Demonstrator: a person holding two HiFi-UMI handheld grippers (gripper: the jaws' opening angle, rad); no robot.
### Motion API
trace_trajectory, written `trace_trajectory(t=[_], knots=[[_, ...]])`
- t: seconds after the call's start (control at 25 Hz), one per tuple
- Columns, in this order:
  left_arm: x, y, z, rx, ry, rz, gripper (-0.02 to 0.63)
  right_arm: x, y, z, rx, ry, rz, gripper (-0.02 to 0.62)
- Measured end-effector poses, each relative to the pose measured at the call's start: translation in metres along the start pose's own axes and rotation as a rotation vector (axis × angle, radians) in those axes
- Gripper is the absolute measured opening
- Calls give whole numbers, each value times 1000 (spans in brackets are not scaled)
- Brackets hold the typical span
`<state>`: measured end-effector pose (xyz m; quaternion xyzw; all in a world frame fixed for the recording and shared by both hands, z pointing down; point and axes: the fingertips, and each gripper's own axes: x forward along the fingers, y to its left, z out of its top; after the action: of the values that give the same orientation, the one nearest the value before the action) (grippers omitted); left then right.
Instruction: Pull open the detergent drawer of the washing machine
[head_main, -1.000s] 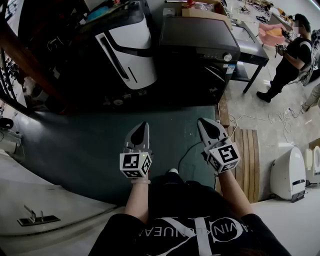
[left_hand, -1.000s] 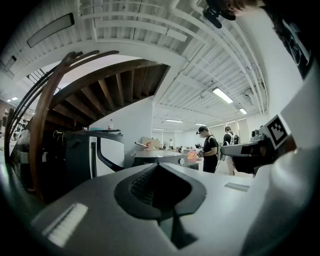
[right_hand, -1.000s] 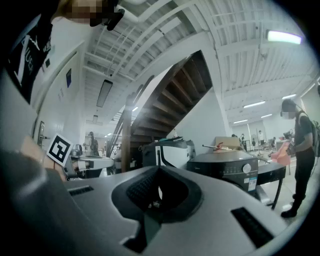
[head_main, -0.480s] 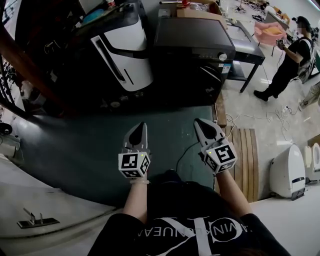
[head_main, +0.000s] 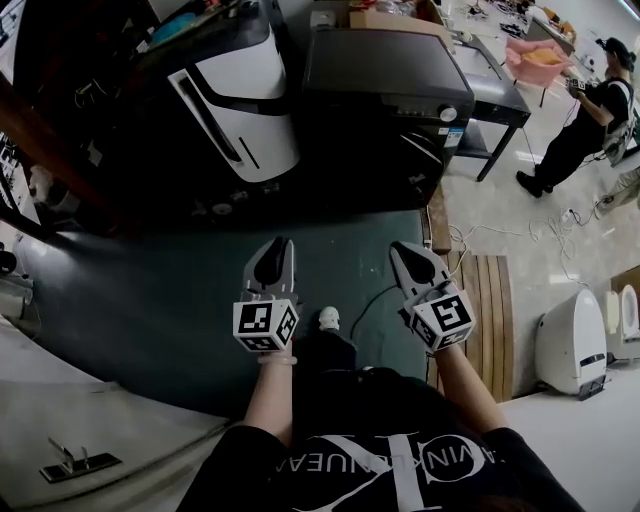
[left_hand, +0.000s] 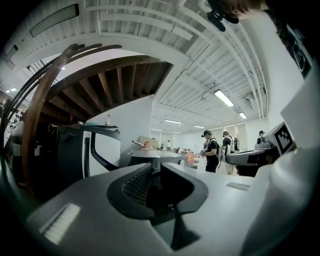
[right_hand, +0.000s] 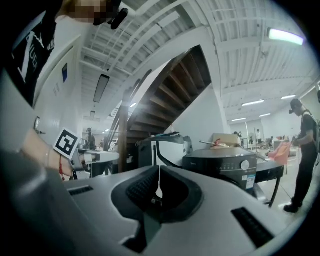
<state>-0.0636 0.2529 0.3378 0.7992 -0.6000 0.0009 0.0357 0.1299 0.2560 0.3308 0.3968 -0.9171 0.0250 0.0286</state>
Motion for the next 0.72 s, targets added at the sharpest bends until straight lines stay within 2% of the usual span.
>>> trace_trajectory(t=[0.32, 0.72], knots=[[55, 52, -24, -33, 55, -16, 55, 70, -27, -15, 22, 40, -19, 14], [135, 105, -34, -26, 99, -78, 58, 150, -66, -27, 54, 89, -84, 14]])
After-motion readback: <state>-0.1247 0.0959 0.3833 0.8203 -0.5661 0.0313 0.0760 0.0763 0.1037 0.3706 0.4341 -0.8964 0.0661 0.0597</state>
